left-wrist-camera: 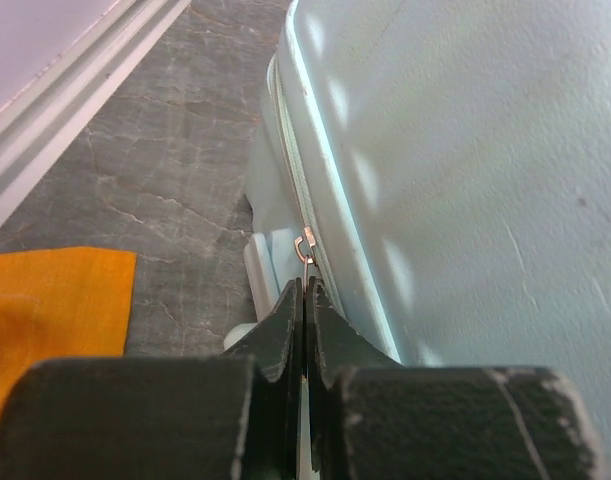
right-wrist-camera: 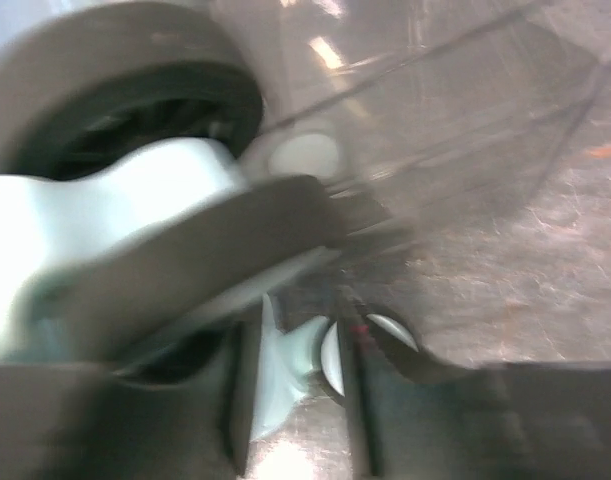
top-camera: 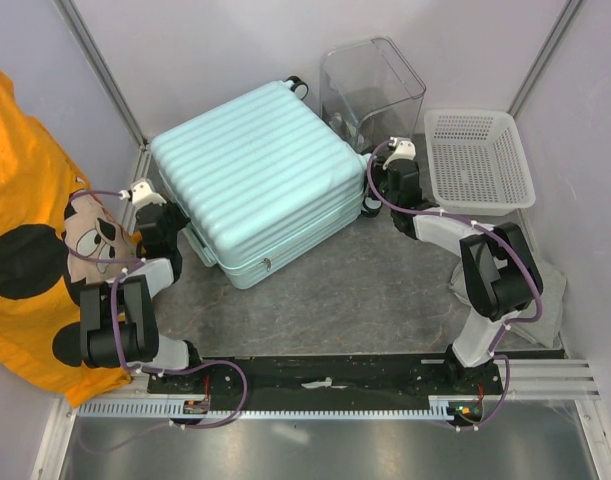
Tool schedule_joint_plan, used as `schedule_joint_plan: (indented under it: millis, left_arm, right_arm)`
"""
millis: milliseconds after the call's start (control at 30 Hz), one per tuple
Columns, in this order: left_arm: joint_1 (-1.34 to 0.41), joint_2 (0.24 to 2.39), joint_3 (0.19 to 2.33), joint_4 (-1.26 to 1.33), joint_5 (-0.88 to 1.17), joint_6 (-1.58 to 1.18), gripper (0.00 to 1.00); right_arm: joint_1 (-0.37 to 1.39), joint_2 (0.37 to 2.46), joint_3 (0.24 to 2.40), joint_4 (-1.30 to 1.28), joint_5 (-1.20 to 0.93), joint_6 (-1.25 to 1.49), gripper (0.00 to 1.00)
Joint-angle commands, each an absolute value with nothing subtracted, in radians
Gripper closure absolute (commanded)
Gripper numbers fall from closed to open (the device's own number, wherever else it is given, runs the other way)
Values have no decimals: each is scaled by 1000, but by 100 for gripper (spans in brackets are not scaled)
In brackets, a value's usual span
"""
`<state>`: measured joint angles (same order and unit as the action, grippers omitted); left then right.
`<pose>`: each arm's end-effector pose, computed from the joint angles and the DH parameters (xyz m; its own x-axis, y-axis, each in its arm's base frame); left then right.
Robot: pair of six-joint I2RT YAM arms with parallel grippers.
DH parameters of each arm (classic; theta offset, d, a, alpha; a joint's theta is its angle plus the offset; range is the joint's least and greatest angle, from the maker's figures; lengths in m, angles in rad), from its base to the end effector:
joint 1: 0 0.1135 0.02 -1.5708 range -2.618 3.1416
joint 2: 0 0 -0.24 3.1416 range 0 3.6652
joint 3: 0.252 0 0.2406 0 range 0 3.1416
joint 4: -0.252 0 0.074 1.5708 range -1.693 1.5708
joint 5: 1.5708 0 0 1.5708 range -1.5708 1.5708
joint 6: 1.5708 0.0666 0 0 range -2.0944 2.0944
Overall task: Open, take out, and arrange the luggage
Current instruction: Adjust the luggage at the center of the board.
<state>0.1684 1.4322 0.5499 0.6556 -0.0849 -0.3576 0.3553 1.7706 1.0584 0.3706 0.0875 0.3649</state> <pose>0.3125 0.0589 0.1778 -0.1206 -0.3743 -0.9194 -0.3103 0.8940 -0.3232 0.3915 0.1391 0.1949 -0.3895 0.2347 -0.8906 -0.1395 0.9408 0.3089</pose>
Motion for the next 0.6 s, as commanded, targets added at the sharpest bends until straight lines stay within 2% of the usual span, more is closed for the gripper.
schedule_joint_plan:
  millis: [0, 33, 67, 133, 233, 367, 467, 500, 567]
  left_arm:
    - [137, 1372, 499, 658, -32, -419, 98]
    - [129, 1358, 486, 658, -35, -423, 98]
    - [114, 1347, 480, 658, -32, -426, 98]
    - [89, 1321, 466, 650, -17, -449, 98]
    - [71, 1318, 456, 643, 35, -517, 98]
    - [71, 1322, 457, 594, 45, -581, 98]
    - [71, 1298, 466, 528, 11, -604, 71]
    - [71, 1286, 469, 514, 5, -607, 50]
    - [71, 1249, 465, 471, 2, -630, 35]
  right_arm:
    - [420, 1698, 1046, 361, -6, 373, 48]
    - [420, 1689, 1042, 353, -6, 371, 42]
    - [414, 1672, 1039, 335, -6, 368, 31]
    - [414, 1657, 1040, 308, -6, 356, 19]
    - [394, 1628, 1042, 255, 29, 356, 10]
    - [353, 1553, 1037, 216, 14, 353, 6]
    - [351, 1491, 1061, 177, 34, 308, 5]
    - [351, 1476, 1075, 170, 49, 301, 5]
    - [347, 1442, 1086, 166, 64, 288, 2]
